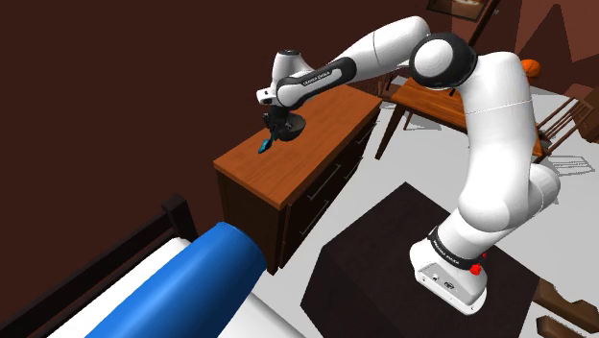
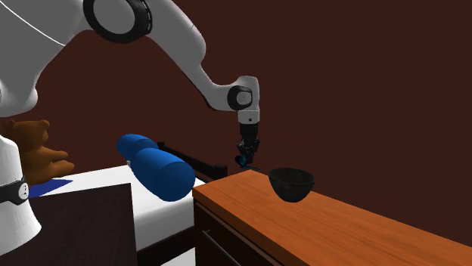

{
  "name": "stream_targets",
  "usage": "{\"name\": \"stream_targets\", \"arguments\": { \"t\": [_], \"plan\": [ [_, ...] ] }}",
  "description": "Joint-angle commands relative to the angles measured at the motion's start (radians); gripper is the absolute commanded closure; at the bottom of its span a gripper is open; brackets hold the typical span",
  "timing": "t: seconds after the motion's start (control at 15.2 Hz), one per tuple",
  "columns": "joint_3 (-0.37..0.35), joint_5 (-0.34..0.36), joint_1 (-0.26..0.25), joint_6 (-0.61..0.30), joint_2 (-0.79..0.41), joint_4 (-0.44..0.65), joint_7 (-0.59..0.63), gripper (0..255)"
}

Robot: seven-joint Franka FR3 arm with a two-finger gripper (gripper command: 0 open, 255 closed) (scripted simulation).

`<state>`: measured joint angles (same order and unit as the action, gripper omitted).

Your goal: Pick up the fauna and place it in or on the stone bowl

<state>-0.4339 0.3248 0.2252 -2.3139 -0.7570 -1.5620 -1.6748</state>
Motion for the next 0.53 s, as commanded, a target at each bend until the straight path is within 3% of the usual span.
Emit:
{"name": "stream_targets", "arguments": {
  "t": [0.0, 0.46],
  "plan": [
    [-0.006, -0.006, 0.003, 0.016, 0.018, -0.002, -0.002, 255],
    [-0.026, -0.029, 0.016, 0.078, 0.072, 0.007, -0.012, 255]
  ]
}}
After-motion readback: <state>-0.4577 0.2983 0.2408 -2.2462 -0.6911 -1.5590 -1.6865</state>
